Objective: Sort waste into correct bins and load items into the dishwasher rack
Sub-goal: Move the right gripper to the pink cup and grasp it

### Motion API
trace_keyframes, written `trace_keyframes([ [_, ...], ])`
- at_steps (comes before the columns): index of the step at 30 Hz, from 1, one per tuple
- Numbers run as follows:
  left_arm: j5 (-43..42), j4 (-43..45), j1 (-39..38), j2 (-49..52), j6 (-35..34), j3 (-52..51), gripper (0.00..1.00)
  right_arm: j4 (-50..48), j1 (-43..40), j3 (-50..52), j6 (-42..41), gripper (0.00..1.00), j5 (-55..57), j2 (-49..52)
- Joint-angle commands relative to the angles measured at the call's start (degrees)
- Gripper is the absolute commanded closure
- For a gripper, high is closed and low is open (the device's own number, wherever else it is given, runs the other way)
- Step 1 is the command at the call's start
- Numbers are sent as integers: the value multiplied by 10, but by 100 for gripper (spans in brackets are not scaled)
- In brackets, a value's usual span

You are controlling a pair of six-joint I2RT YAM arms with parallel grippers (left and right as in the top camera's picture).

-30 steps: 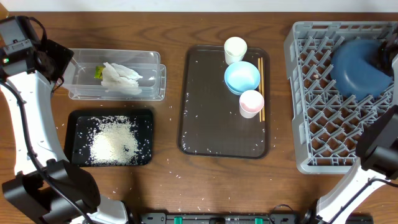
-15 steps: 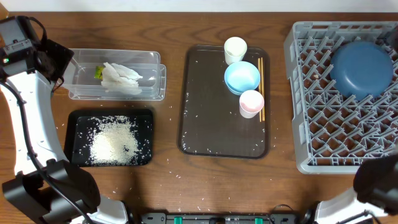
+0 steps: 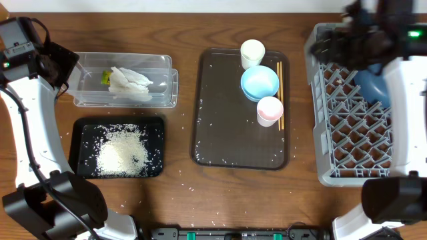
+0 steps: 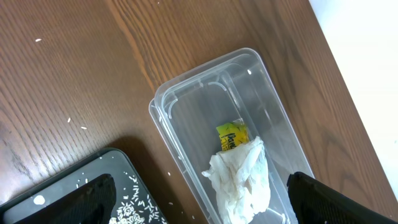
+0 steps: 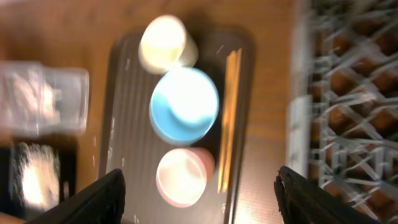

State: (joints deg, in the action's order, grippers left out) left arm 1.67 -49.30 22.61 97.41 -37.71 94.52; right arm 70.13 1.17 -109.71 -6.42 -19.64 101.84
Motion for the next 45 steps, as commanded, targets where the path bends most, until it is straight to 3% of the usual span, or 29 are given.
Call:
trace_keyframes([
  [1,1,-1,1,-4,-5,3,9,18,64,0,34,27,75,9],
  [6,1,-2,1,-4,-5,3,9,40,162,0,-46,31,174,33],
  [15,1,-1,1,-4,-5,3,9,88,248,0,-89,39,184,128],
  [23,1,-2,1,-4,-5,3,9,105,259,0,-94,43,181,202],
  [27,1,-2,1,-4,-5,3,9,102,259,0,-99,53,181,229],
  [30,1,-2,1,-4,-5,3,9,100,259,0,-101,55,181,244],
  [34,1,-1,1,-4,-5,3,9,98,259,0,-103,56,181,252],
  [40,1,-2,1,-4,-5,3,9,87,259,0,-103,69,182,253],
  [45,1,-2,1,-4,-5,3,9,76,259,0,-103,72,192,253],
])
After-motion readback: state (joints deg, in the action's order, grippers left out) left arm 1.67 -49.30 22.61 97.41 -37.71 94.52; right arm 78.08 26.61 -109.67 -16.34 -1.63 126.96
